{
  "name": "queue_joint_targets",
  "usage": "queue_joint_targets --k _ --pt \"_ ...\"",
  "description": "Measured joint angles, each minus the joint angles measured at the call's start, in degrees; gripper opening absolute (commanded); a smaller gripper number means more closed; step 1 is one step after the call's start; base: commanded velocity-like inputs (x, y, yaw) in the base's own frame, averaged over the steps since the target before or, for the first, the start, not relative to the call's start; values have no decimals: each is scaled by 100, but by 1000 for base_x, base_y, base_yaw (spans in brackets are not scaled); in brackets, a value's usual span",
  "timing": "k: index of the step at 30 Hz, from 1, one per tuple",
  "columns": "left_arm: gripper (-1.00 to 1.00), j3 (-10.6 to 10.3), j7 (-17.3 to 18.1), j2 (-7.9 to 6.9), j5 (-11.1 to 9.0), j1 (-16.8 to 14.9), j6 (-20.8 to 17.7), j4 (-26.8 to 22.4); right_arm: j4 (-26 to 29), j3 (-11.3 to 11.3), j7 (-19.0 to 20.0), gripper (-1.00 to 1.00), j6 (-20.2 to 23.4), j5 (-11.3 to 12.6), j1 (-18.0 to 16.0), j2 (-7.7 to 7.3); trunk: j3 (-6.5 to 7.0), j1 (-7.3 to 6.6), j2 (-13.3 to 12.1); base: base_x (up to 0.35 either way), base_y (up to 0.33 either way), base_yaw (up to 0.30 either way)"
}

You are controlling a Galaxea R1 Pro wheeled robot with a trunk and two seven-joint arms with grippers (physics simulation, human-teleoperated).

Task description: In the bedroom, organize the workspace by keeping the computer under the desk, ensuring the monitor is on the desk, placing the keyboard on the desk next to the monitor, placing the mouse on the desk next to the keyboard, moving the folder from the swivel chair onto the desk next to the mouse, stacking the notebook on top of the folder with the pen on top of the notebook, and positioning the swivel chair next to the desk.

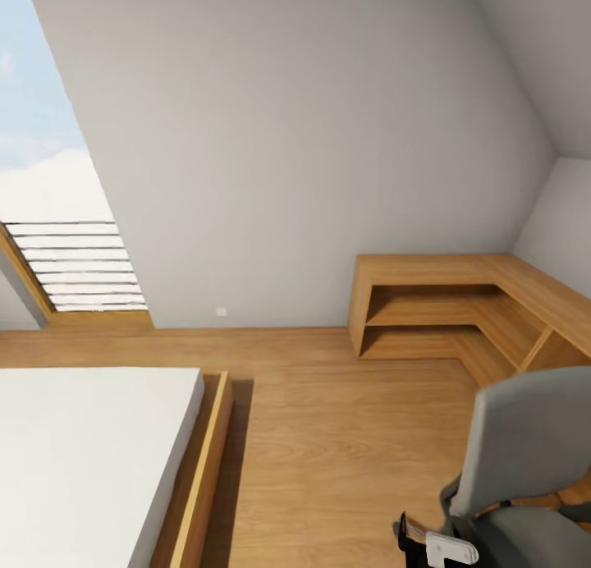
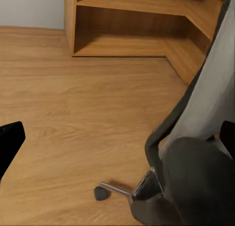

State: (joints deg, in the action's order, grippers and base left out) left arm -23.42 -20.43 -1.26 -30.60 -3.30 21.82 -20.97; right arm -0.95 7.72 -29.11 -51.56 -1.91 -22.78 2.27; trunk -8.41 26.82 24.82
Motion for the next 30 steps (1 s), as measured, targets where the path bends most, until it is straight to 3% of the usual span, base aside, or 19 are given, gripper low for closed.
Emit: queue_joint_targets --k 30 --pt "100 9 1 0 8 0 61 -4 0 5 0 100 0 0 0 0 0 0 0 319 0 0"
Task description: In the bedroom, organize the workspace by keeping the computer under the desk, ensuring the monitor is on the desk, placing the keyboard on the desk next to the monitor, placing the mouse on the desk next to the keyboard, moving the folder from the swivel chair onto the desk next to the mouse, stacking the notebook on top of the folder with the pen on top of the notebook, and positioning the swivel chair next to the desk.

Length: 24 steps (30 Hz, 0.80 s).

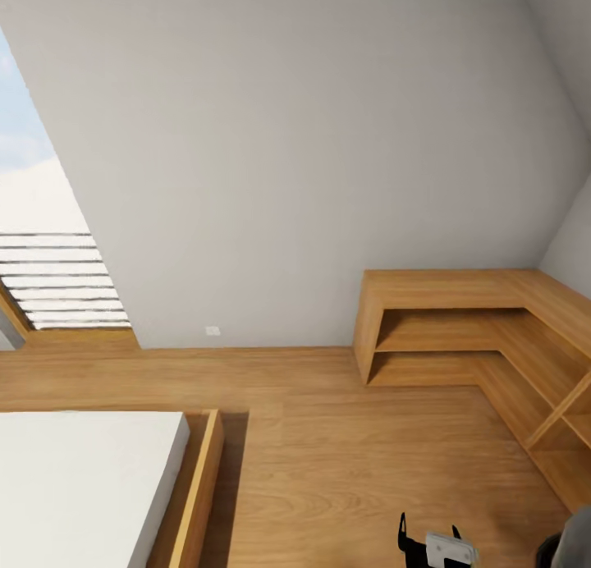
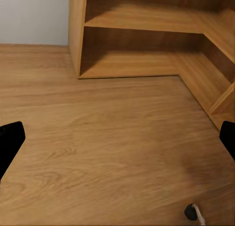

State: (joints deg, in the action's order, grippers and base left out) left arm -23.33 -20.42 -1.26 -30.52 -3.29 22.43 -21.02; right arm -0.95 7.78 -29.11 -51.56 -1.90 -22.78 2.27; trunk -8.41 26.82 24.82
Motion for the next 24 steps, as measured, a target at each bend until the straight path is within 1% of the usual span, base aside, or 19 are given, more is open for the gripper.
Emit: queue_joint_targets --k 24 --pt "100 -2 0 0 0 -2 -10 5 0 0 0 100 0 0 2 0 0 0 0 321 0 0"
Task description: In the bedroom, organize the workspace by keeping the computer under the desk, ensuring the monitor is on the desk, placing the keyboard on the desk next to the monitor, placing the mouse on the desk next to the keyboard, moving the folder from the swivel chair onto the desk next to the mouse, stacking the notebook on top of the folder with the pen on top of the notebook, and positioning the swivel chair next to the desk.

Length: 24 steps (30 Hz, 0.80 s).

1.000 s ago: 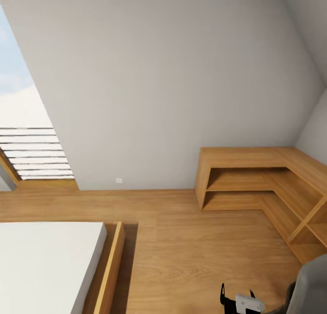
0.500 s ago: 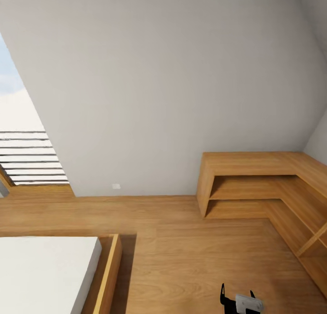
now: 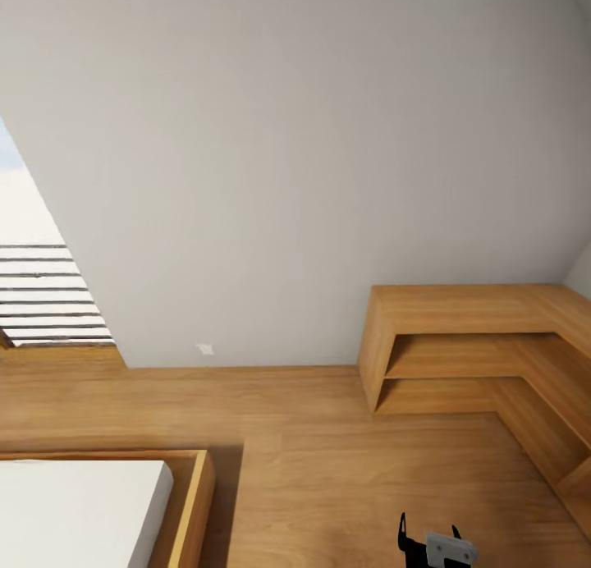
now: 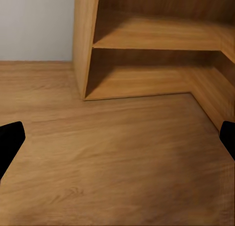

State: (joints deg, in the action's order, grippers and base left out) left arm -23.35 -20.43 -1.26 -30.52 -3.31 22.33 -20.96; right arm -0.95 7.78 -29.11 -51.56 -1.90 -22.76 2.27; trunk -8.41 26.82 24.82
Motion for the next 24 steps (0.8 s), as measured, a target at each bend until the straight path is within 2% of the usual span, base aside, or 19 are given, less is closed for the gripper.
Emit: queue_joint_targets --k 24 --pt "100 1 0 0 -1 0 -7 0 0 0 0 100 0 0 -1 8 0 0 0 326 0 0"
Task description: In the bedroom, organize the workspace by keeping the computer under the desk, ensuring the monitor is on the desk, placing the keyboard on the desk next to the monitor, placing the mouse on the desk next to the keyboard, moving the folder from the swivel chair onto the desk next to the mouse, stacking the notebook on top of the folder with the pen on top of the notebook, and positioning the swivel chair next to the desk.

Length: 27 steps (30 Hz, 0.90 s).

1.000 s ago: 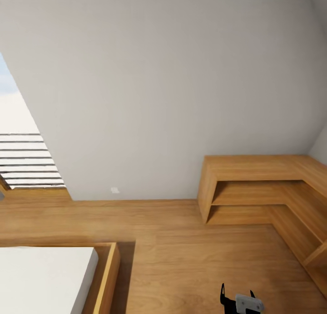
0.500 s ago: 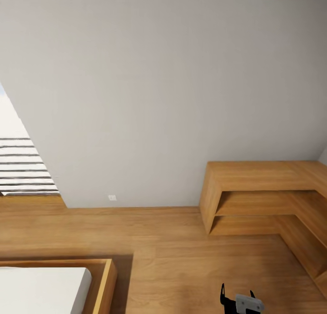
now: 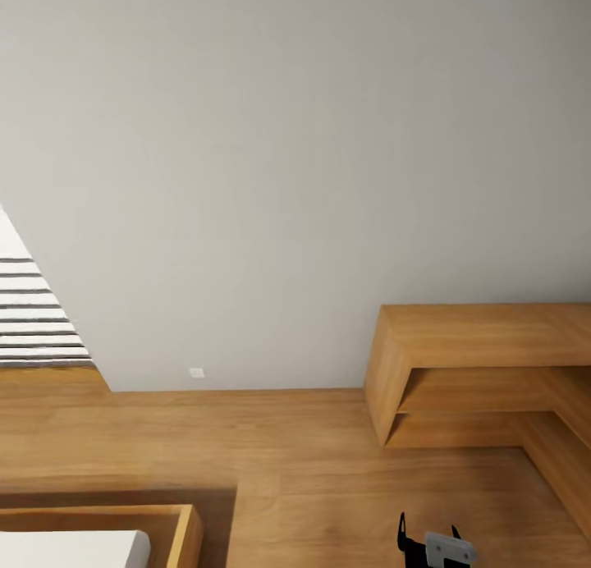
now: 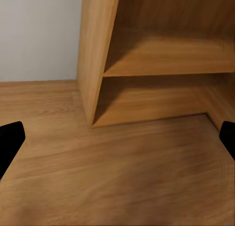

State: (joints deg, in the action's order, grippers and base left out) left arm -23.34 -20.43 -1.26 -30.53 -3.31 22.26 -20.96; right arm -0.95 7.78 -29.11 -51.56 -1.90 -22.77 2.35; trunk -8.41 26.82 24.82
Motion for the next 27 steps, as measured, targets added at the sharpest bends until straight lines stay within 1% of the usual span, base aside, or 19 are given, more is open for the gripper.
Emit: queue_joint_targets --k 12,17,27 --pt "100 -2 0 0 -6 1 0 2 -2 0 0 100 0 0 0 5 0 0 0 326 0 -10" --pt "100 -4 1 0 -7 0 0 9 -5 -1 0 100 -1 0 0 1 0 0 0 326 0 -194" --pt "100 -3 1 0 -7 -1 0 10 -8 -1 0 100 -1 0 1 0 0 0 0 326 0 -250"
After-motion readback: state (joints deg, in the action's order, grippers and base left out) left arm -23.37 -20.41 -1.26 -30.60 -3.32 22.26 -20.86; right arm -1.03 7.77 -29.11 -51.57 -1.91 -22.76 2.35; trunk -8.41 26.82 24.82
